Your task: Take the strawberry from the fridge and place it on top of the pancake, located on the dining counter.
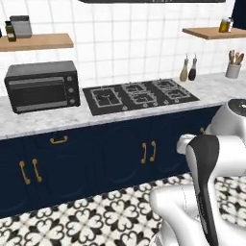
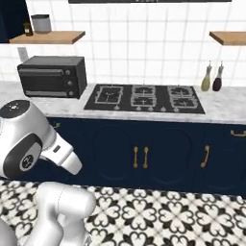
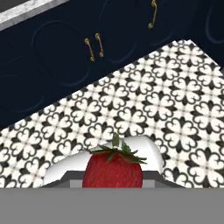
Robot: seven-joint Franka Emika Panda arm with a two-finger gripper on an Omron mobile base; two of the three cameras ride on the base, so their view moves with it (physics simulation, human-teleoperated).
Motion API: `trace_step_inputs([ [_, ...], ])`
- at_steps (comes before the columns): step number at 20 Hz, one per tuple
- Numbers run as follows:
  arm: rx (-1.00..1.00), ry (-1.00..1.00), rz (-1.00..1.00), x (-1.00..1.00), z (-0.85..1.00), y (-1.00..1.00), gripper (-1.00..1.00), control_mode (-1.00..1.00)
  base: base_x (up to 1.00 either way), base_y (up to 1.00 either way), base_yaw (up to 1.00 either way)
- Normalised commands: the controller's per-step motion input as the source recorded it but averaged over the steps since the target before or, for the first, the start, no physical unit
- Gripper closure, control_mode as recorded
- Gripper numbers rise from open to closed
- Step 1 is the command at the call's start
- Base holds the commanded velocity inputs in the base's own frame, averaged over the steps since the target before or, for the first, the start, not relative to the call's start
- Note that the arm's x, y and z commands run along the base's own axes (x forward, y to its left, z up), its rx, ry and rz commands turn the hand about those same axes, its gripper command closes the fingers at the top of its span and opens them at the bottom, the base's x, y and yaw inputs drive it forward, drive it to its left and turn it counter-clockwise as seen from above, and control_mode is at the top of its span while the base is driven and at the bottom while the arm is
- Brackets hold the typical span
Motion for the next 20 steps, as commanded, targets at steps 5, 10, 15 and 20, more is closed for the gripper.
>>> trace_step_inputs([
  [5,0.0,0.0,0.0,0.0,0.0,0.0,1.0,1.0,-0.93,0.33,0.08],
  [10,0.0,0.0,0.0,0.0,0.0,0.0,1.0,1.0,-0.89,0.3,-0.69],
  [15,0.0,0.0,0.0,0.0,0.0,0.0,1.0,1.0,-0.77,0.56,-0.67],
  [20,0.0,0.0,0.0,0.0,0.0,0.0,1.0,1.0,-0.58,0.28,-0.78],
])
